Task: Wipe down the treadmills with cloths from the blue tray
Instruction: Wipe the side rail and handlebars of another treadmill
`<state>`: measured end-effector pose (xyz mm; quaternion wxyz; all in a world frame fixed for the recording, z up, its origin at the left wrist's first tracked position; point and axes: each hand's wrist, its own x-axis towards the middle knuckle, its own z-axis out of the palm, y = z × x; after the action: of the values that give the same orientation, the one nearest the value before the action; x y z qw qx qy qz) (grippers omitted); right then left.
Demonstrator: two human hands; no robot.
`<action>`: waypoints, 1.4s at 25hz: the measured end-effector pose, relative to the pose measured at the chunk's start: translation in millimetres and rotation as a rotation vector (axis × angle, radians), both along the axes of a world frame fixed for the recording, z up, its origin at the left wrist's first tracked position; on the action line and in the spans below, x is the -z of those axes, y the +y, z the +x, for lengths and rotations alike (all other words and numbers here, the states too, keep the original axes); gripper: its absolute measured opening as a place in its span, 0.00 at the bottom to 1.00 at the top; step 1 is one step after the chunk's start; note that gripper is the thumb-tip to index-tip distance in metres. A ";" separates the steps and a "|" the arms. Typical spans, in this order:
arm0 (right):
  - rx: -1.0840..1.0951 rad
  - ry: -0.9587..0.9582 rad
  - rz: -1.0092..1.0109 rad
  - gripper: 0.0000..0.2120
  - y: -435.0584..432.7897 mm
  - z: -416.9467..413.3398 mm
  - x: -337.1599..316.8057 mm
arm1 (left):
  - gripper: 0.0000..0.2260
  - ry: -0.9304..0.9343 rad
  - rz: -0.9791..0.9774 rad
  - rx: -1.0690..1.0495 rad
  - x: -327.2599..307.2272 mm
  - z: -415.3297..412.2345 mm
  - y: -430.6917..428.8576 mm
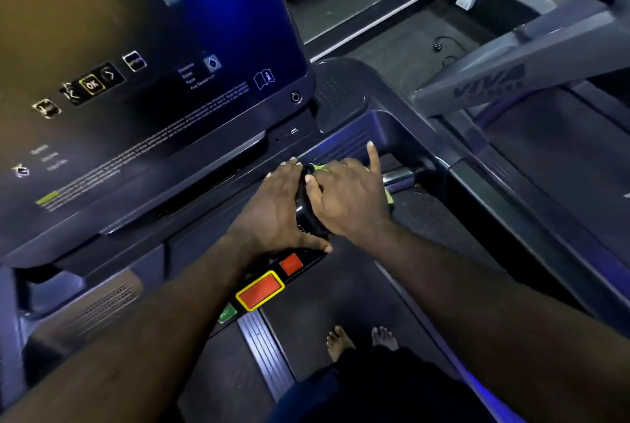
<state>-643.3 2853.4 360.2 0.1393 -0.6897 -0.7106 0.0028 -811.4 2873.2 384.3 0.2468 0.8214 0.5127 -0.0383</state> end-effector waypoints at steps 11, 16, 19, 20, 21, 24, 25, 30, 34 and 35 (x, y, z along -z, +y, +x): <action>-0.291 0.106 0.365 0.15 13.1 119.5 52.0 | 0.51 -0.110 0.237 0.180 13.8 -7.5 -3.8; 0.068 0.190 0.425 0.12 -3.8 97.2 62.8 | 0.45 -0.141 0.226 0.178 23.6 -6.5 4.0; 0.063 0.261 0.371 0.11 -10.2 30.8 48.6 | 0.45 -0.133 0.235 0.188 26.2 -5.7 6.1; -0.001 0.255 0.366 0.11 -10.7 23.7 46.0 | 0.45 -0.135 0.226 0.185 26.0 -5.6 6.7; -0.064 0.232 0.363 0.12 -10.4 24.3 41.6 | 0.46 -0.138 0.216 0.182 24.5 -5.0 7.2; -0.281 0.110 0.313 0.14 -0.4 40.5 32.0 | 0.48 -0.130 0.221 0.176 20.6 -2.5 3.6; -0.340 0.096 0.263 0.14 5.5 49.7 28.6 | 0.48 -0.125 0.227 0.176 20.0 -2.5 2.8; -0.190 0.115 0.316 0.15 2.2 125.9 52.2 | 0.44 -0.104 0.210 0.172 15.5 -3.0 0.4; -0.002 0.162 0.343 0.12 -1.1 111.7 53.4 | 0.44 -0.084 0.199 0.185 11.7 -1.6 1.8; -0.062 0.138 0.242 0.12 10.1 111.0 43.3 | 0.44 -0.083 0.191 0.180 13.6 -2.6 3.8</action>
<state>-532.3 2863.5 316.9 0.2699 -0.6436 -0.7155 -0.0312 -814.0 2877.1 370.7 0.1842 0.8848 0.4275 0.0228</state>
